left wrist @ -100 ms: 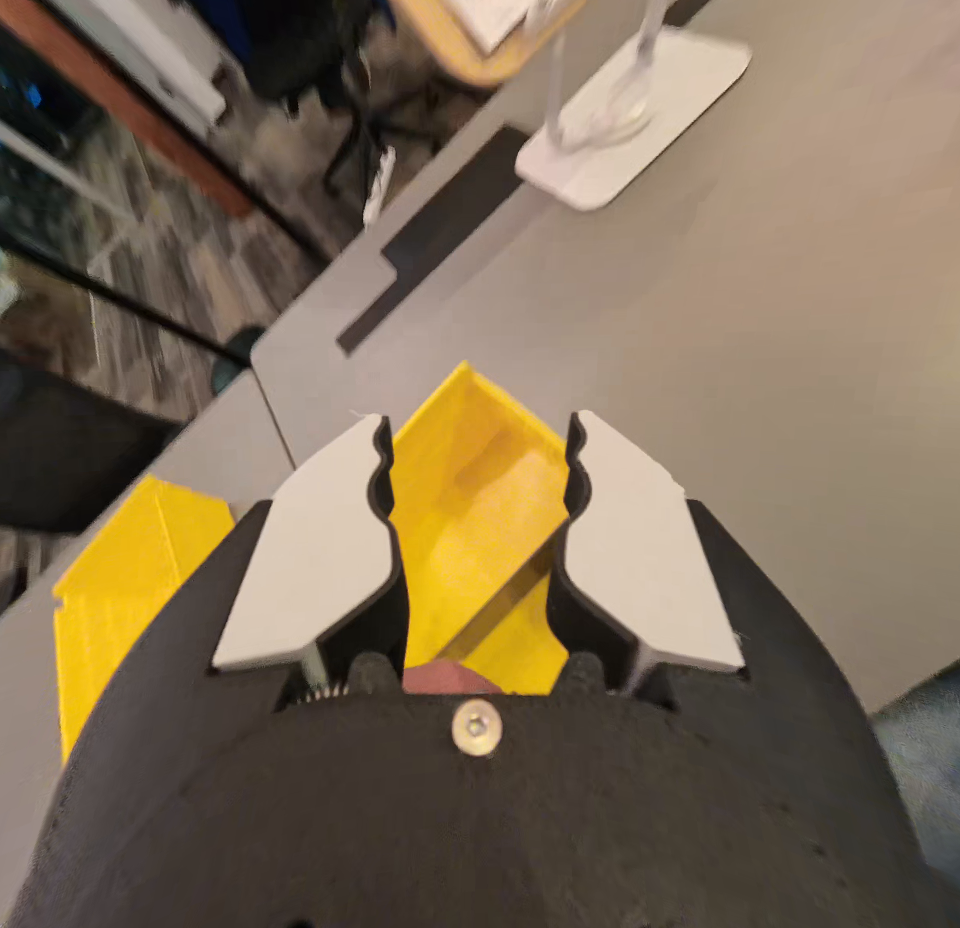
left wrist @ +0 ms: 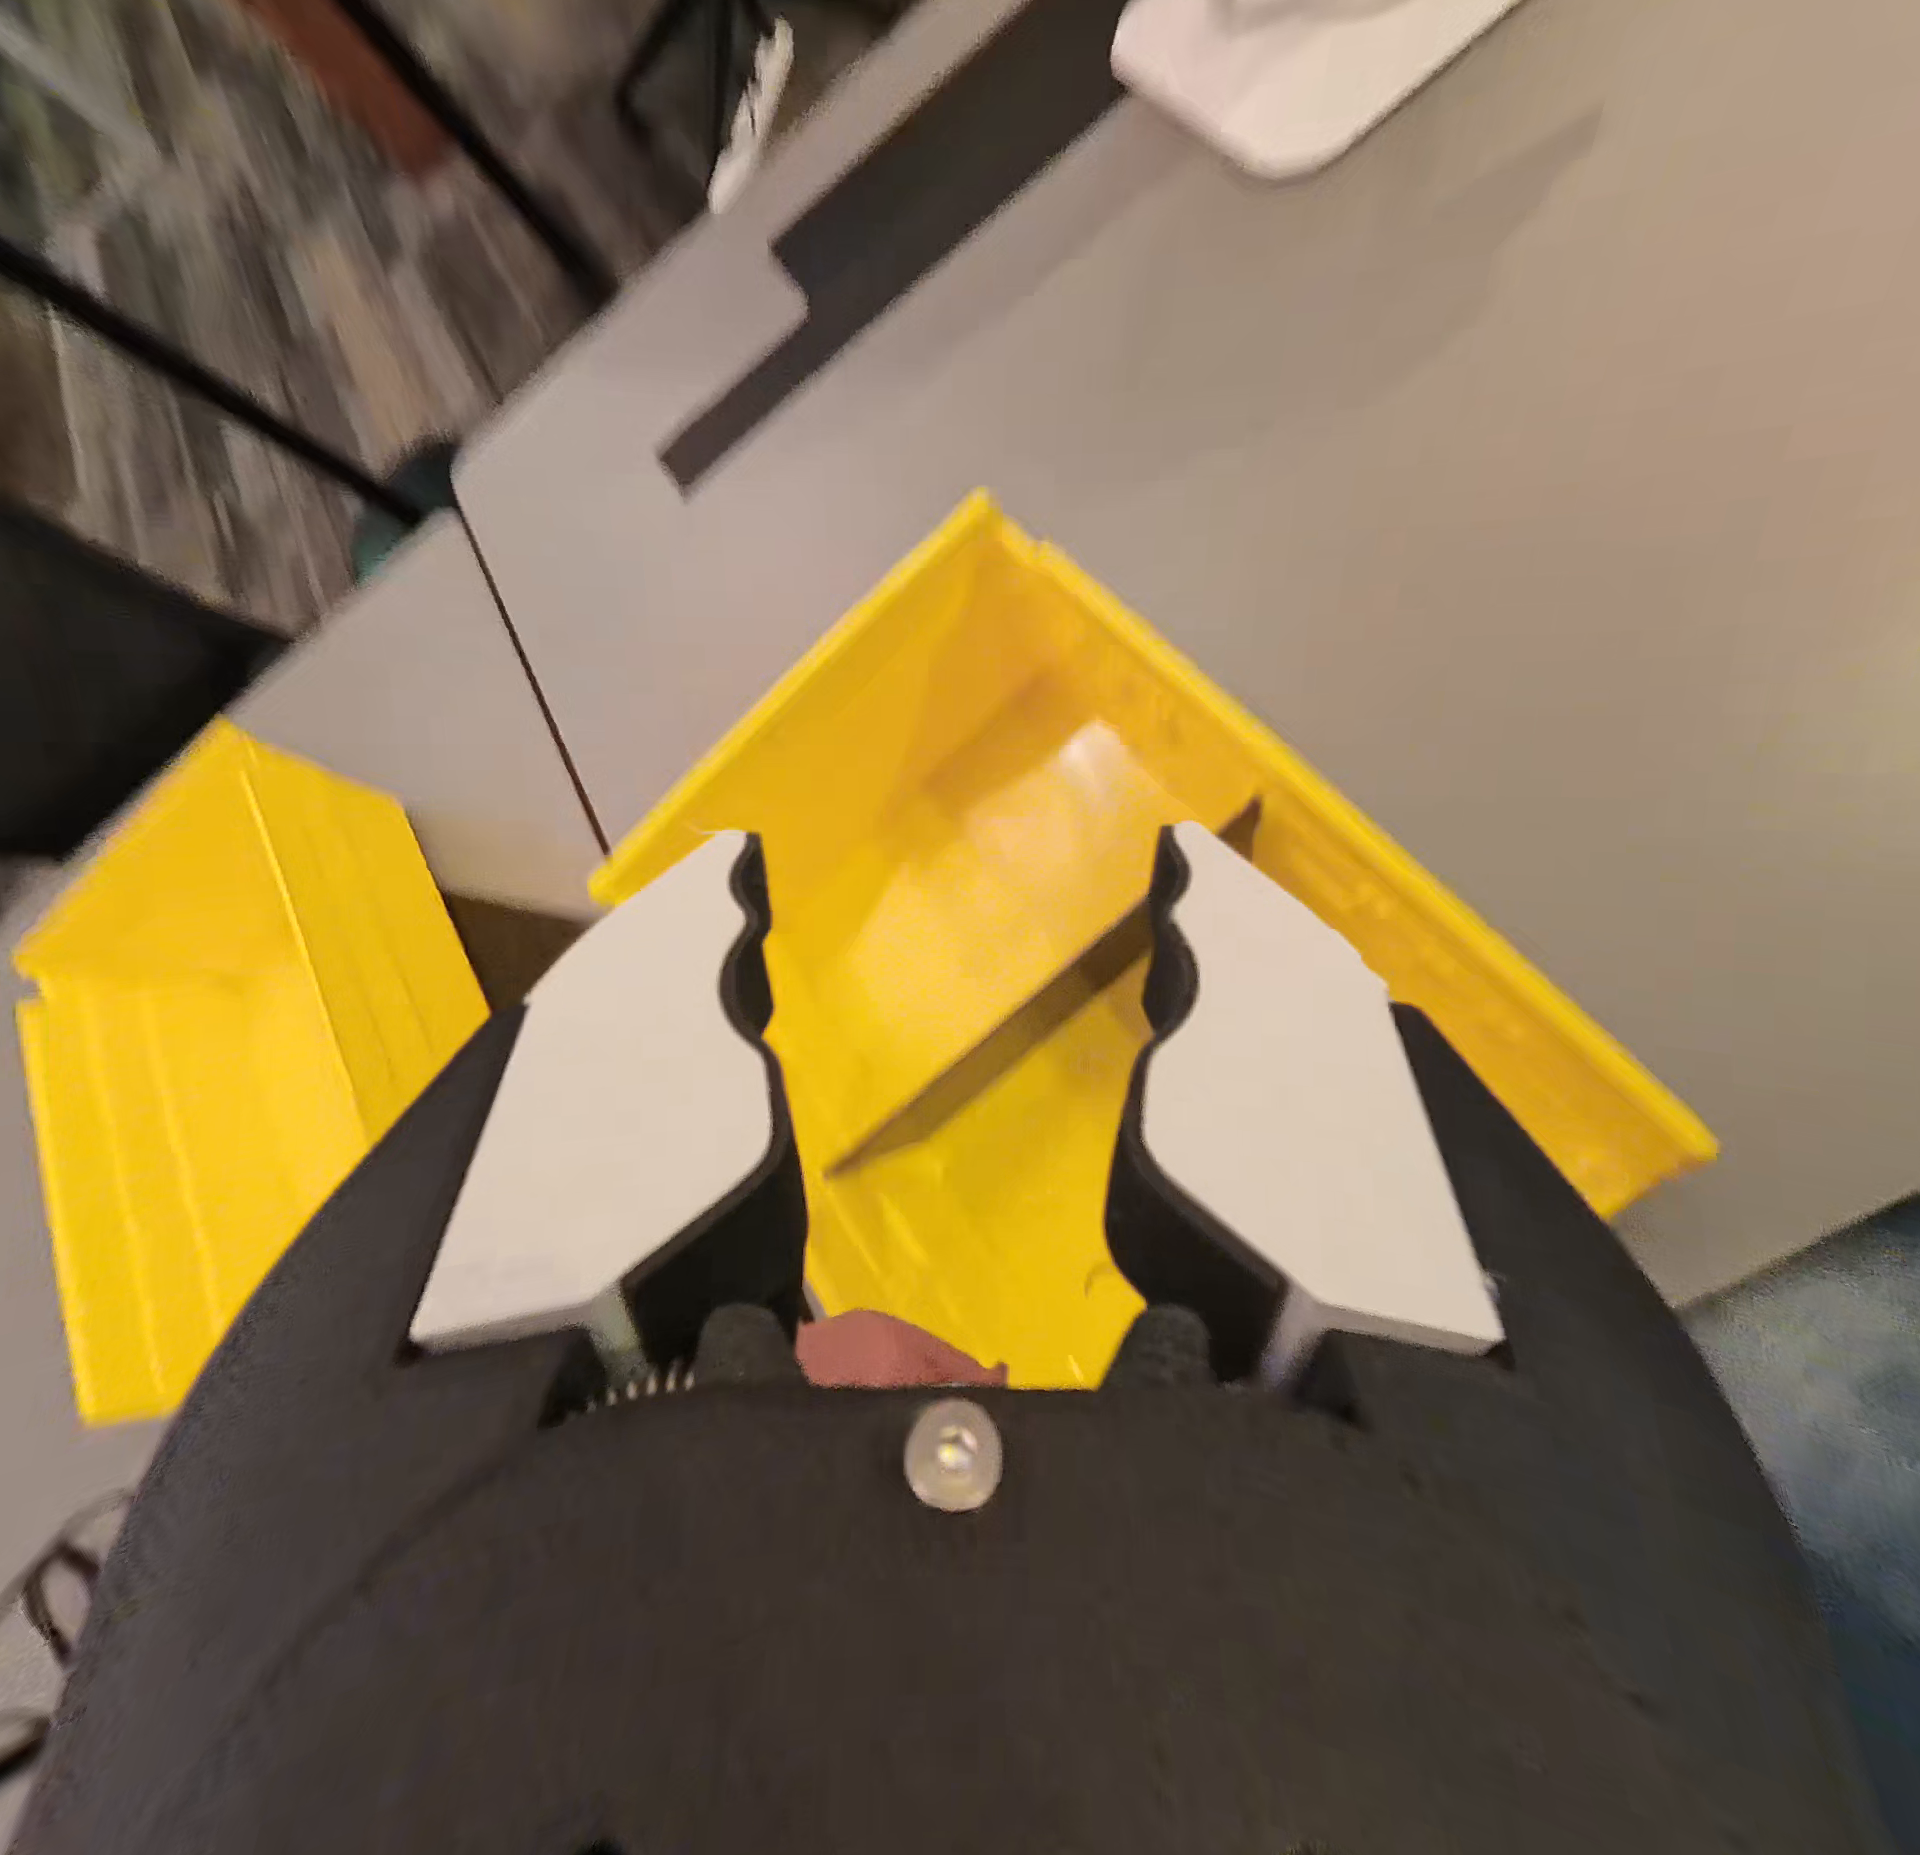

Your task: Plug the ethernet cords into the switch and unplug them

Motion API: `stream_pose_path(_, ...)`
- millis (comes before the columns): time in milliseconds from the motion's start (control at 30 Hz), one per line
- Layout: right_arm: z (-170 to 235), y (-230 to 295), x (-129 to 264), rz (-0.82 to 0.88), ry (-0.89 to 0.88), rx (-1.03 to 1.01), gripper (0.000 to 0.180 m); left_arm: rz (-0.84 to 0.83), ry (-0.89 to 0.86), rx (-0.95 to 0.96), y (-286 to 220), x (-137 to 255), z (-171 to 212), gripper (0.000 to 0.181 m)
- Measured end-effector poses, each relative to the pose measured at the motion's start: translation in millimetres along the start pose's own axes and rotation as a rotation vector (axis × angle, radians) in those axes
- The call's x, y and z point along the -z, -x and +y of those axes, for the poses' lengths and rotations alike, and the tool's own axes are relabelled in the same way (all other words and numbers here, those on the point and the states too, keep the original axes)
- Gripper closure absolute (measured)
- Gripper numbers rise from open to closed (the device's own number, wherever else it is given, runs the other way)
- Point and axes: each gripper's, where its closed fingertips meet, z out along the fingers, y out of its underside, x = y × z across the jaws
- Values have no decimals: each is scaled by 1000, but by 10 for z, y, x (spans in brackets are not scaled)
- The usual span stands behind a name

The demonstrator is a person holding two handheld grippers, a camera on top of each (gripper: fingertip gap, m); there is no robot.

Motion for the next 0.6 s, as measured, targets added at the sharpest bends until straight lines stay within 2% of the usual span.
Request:
stream_pose_path(100, -63, 120, -77, -73, -55, -24, 115, -12, 166, 82, 112, -89, 673, 100)
stream_pose_path(167, -42, 127, -140, -73, -36, -10, 129, -28, 246, 143, 169, -146, 1081, 97)
stream_pose_path(300, -96, 217, -226, -116, -31, 0, 153, 53, 396, 356, 126, -237, 1788, 85)
stream_pose_path(367, -123, 259, -228, -130, -23, 5, 172, 70, 411, 422, 120, -282, 1986, 88)
stream_pose_path(433, -127, 280, -238, -124, 5, 16, 173, 122, 413, 448, 36, -353, 2083, 95)
stream_pose_path(467, -141, 302, -244, -124, 8, 19, 173, 142, 419, 458, 0, -393, 2122, 102)
stream_pose_path(500, -165, 340, -248, -136, 4, 13, 172, 166, 425, 468, -42, -432, 2152, 118)
stream_pose_path(600, -241, 474, -265, -163, -12, -19, 172, 228, 380, 520, -127, -522, 2136, 134)
